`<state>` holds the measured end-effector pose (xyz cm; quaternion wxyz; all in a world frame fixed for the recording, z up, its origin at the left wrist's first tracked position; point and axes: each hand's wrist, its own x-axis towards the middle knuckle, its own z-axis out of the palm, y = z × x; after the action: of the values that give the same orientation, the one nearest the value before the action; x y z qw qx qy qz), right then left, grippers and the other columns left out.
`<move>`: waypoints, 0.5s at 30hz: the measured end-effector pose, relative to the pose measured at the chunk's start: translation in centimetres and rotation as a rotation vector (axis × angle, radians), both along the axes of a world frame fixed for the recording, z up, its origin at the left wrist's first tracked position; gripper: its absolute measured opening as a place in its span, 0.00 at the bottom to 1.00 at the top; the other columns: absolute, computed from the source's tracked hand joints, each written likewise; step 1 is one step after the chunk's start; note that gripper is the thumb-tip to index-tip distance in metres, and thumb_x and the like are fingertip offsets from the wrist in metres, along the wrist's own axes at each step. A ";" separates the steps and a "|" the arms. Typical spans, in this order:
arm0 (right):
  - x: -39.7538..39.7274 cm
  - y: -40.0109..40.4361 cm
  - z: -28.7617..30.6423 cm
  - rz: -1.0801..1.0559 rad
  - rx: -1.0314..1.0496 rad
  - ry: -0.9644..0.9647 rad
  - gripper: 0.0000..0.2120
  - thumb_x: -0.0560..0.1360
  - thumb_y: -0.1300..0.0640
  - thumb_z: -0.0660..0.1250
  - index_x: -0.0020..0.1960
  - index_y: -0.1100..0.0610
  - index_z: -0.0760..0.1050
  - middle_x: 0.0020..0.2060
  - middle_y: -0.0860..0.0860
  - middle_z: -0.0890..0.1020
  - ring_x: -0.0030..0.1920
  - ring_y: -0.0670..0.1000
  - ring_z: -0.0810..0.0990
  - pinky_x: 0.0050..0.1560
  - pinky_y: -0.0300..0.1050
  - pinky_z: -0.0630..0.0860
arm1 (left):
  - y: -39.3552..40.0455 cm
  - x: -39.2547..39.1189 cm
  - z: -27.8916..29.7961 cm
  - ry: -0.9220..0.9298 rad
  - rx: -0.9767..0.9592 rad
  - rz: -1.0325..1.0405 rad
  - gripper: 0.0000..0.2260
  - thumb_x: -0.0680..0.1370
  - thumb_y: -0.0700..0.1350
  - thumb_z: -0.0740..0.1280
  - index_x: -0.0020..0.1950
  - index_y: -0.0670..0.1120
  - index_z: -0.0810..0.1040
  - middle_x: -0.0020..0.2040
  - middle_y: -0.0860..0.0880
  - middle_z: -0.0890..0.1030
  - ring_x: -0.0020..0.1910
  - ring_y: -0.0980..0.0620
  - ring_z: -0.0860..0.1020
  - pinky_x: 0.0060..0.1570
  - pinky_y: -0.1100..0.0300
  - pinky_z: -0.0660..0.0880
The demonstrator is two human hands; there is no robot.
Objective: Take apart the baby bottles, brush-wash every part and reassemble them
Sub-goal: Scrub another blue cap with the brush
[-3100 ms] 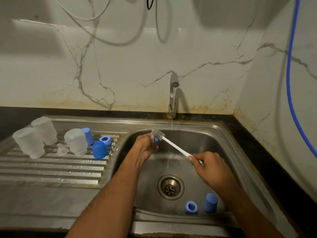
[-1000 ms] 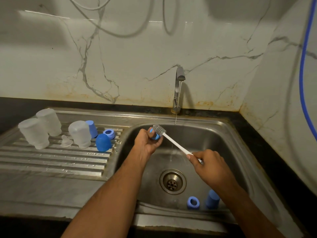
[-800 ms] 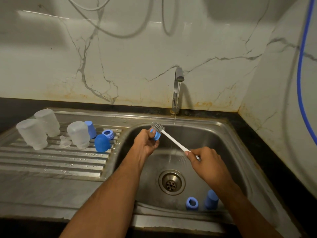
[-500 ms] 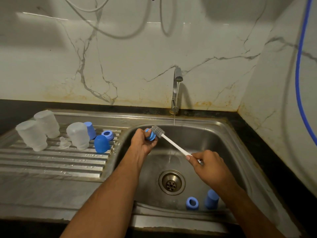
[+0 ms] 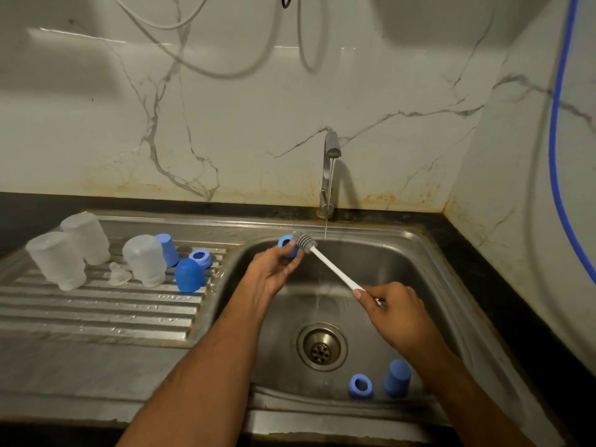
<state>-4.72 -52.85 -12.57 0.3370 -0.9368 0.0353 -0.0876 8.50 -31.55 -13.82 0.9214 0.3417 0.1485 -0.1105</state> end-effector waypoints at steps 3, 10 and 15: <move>0.3 0.4 0.3 0.003 -0.008 -0.007 0.16 0.82 0.43 0.64 0.44 0.51 0.82 0.29 0.49 0.79 0.31 0.47 0.79 0.33 0.40 0.76 | -0.3 -0.3 0.1 0.013 0.028 -0.041 0.13 0.78 0.28 0.63 0.61 0.36 0.77 0.63 0.34 0.77 0.60 0.39 0.79 0.51 0.49 0.81; 0.5 -0.2 0.4 0.053 -0.029 0.012 0.18 0.82 0.44 0.64 0.42 0.53 0.82 0.27 0.49 0.77 0.29 0.45 0.76 0.35 0.45 0.77 | 0.0 -0.1 0.5 0.039 0.209 0.027 0.16 0.78 0.30 0.58 0.63 0.38 0.77 0.53 0.37 0.81 0.46 0.44 0.81 0.39 0.56 0.80; 0.6 -0.4 0.4 0.040 -0.040 -0.002 0.17 0.82 0.44 0.64 0.45 0.53 0.83 0.29 0.50 0.79 0.30 0.46 0.77 0.33 0.41 0.74 | -0.9 -0.8 0.6 0.020 0.260 -0.025 0.18 0.76 0.31 0.57 0.65 0.37 0.75 0.55 0.37 0.80 0.46 0.45 0.80 0.42 0.56 0.77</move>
<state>-4.16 -53.27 -12.19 0.3197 -0.9438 0.0144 -0.0826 7.66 -32.50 -13.20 0.8663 0.4589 0.1667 -0.1052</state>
